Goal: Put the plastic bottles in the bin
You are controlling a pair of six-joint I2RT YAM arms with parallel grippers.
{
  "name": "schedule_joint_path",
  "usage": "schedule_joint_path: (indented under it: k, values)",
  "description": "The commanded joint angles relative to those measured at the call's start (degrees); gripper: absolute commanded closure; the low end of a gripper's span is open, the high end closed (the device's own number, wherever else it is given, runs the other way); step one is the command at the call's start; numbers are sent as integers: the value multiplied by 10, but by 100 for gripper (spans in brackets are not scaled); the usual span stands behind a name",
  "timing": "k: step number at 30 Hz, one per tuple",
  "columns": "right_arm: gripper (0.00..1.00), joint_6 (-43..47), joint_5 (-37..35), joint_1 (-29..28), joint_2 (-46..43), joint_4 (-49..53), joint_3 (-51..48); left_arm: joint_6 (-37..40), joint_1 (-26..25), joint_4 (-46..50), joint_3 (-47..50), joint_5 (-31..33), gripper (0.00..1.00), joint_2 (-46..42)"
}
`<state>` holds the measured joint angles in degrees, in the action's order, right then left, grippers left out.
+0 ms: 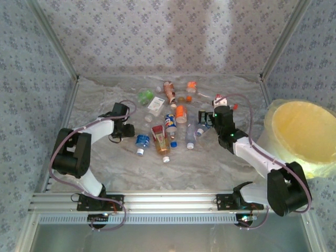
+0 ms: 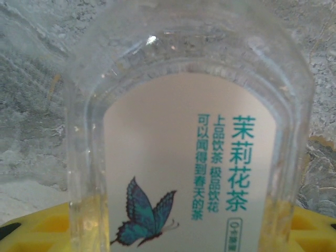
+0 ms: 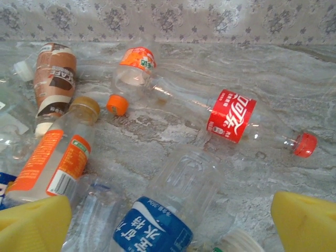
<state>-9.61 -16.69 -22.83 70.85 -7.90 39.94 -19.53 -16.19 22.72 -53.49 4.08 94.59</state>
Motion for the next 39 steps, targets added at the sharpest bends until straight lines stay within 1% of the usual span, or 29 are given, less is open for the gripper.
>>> schedule_joint_path:
  k: [1,4,9,11,14,18,20,22,24,28,31,34,36,37,39]
  values:
    - [0,-52,22,-4,-28,70,41,2,-1,5,-6,23,50,-46]
    - [0,-114,69,-4,-44,115,59,5,-11,2,-7,29,53,-84]
    - [0,-211,172,-4,-52,173,99,20,-65,-26,-2,23,56,-163]
    - [0,-257,221,-4,-54,173,102,25,-82,-50,2,-11,56,-192]
    - [0,-312,302,-4,-45,138,114,37,-102,-88,4,-113,55,-219]
    - [0,-341,398,-9,-17,114,158,51,-149,-131,-2,-167,55,-234]
    - [0,-358,457,-13,-3,64,167,59,-170,-146,-11,-181,55,-230]
    - [0,-379,496,-19,10,3,167,62,-185,-166,-16,-205,55,-223]
    - [0,-393,497,-26,22,-19,172,61,-198,-188,-21,-226,55,-212]
    - [0,-389,441,-36,42,6,186,61,-221,-212,-34,-232,55,-195]
    - [2,-371,418,-49,57,25,201,56,-230,-225,-39,-241,55,-185]
    - [5,-361,417,-60,71,24,212,67,-240,-212,-48,-241,55,-176]
    - [6,-353,403,-66,76,31,218,84,-245,-193,-57,-234,55,-172]
    - [7,-350,391,-69,78,32,218,91,-245,-185,-60,-233,55,-169]
    - [15,-349,375,-69,81,31,219,100,-245,-181,-63,-239,55,-168]
